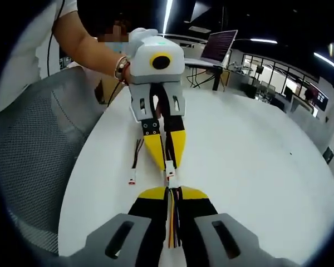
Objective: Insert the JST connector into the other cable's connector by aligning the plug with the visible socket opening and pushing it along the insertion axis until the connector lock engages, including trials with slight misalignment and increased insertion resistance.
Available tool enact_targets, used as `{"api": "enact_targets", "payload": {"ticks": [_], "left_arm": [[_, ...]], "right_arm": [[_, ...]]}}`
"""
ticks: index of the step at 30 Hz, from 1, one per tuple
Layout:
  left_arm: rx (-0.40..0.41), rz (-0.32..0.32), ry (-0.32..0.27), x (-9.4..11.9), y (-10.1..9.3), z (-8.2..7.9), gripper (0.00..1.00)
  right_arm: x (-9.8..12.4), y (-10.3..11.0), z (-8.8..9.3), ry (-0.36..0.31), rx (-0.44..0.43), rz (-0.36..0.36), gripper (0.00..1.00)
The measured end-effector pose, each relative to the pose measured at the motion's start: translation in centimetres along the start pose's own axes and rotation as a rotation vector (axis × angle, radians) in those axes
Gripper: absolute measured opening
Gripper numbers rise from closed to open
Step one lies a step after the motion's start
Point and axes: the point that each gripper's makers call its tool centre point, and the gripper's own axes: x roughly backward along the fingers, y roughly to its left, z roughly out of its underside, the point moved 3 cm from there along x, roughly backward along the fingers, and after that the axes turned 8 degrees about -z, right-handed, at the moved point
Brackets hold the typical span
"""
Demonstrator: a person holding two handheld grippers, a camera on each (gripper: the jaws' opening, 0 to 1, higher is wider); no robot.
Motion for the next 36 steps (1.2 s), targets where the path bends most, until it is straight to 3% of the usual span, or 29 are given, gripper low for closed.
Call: {"api": "enact_targets", "payload": {"ticks": [11,36], "left_arm": [[-0.056,0.015,0.014,-0.15,-0.31,-0.31,0.0],[-0.084,0.043,0.044,-0.27,-0.45,-0.24,0.0]], "right_arm": [[-0.45,0.32,-0.53,0.022,0.044,-0.021,0.03],[-0.56,0.5,-0.47,0.031,0.035,-0.039,0.02]]}}
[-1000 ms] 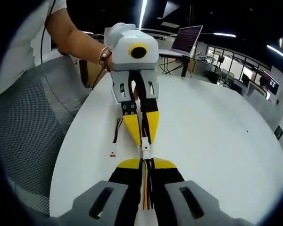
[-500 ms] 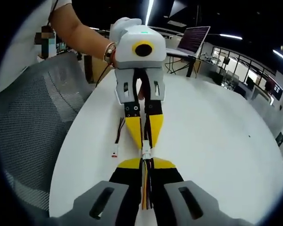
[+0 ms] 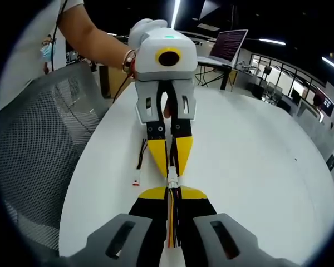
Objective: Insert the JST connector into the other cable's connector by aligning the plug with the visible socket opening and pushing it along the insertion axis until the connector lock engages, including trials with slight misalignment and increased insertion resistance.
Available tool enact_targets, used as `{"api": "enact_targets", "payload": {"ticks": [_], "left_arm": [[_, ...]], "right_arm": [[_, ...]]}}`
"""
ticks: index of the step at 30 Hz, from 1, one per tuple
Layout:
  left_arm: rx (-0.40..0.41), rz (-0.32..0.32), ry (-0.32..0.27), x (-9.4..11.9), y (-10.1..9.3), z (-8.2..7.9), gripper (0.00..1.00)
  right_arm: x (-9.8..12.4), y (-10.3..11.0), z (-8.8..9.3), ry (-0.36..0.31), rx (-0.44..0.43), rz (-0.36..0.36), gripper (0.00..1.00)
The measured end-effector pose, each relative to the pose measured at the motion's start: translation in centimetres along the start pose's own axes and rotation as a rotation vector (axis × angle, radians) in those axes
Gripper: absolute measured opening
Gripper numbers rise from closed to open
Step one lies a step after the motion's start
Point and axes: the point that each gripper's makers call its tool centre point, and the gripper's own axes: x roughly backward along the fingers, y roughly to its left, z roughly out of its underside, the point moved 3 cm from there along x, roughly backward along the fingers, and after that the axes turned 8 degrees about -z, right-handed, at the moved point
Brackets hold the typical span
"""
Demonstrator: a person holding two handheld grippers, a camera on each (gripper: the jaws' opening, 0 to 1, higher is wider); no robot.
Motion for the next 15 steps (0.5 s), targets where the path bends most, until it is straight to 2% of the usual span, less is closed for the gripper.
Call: {"api": "enact_targets", "payload": {"ticks": [15], "left_arm": [[0.001,0.008,-0.001,-0.41,0.41,-0.11,0.0]], "right_arm": [[0.13,-0.45,0.29,-0.007,-0.01,0.005,0.02]]}}
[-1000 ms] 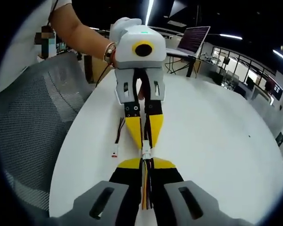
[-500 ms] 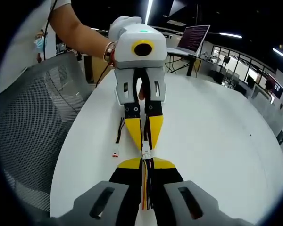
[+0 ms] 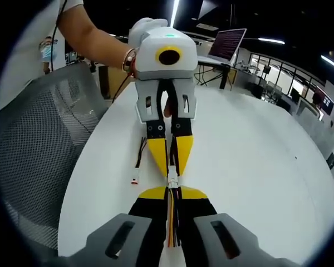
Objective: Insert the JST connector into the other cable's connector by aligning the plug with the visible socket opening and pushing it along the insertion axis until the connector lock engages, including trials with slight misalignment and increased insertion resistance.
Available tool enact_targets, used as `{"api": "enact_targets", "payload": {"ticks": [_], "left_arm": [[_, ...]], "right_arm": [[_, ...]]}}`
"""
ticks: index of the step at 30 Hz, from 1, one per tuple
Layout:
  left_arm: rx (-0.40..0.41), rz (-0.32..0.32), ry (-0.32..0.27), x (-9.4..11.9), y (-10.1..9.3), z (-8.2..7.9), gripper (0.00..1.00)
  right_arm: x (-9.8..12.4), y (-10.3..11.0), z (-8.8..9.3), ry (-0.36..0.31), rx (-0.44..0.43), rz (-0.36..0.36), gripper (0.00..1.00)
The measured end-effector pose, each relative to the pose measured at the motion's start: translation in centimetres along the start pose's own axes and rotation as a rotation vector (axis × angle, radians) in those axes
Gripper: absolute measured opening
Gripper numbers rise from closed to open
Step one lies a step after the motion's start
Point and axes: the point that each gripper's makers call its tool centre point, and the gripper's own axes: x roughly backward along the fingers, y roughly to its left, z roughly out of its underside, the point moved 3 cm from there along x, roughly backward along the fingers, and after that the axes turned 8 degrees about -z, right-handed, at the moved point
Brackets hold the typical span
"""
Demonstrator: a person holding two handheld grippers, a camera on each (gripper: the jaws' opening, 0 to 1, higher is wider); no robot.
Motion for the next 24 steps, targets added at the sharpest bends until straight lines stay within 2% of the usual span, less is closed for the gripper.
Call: {"api": "enact_targets", "payload": {"ticks": [8,24], "left_arm": [[-0.01,-0.014,-0.001,-0.7,1.6,-0.4,0.0],[-0.005,-0.009,0.007,-2.6,4.5,0.3,0.0]], "right_arm": [[0.4,-1.8,0.1,-0.008,0.002,0.027,0.03],[0.1,-5.2,1.4,0.007,-0.007,0.038,0.03]]}}
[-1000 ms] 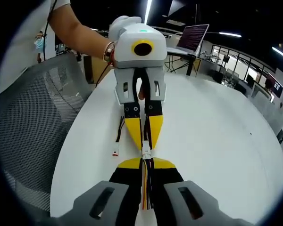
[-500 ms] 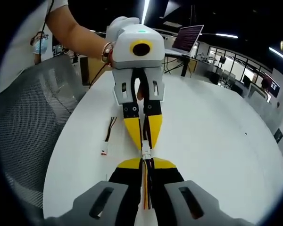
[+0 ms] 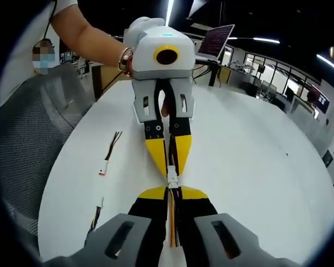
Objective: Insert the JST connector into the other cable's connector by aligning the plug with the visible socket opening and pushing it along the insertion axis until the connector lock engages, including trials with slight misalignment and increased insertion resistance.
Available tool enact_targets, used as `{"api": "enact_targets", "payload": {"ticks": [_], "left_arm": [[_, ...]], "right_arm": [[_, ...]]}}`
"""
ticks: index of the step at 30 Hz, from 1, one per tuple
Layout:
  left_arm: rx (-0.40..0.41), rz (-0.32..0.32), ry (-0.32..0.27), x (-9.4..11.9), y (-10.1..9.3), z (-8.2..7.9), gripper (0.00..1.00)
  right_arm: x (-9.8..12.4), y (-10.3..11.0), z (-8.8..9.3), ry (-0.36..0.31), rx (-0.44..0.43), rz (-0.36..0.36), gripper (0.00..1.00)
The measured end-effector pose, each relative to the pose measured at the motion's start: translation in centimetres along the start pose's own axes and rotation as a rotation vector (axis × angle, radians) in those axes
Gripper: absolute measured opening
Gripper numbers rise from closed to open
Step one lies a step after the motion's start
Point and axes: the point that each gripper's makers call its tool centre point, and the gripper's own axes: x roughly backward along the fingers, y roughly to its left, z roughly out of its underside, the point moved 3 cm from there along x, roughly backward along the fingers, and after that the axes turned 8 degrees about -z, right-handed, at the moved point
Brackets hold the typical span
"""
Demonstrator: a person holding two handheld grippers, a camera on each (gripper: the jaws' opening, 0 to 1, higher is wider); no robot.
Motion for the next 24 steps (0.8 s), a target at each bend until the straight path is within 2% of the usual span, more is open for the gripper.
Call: {"api": "enact_targets", "payload": {"ticks": [10,24], "left_arm": [[0.01,0.007,0.018,-1.3,1.1,1.1,0.0],[0.037,0.026,0.018,-1.7,1.6,1.5,0.0]], "right_arm": [[-0.8,-1.5,1.3,0.01,-0.025,0.009,0.03],[-1.3,-1.9,1.8,0.006,-0.05,0.011,0.04]]}}
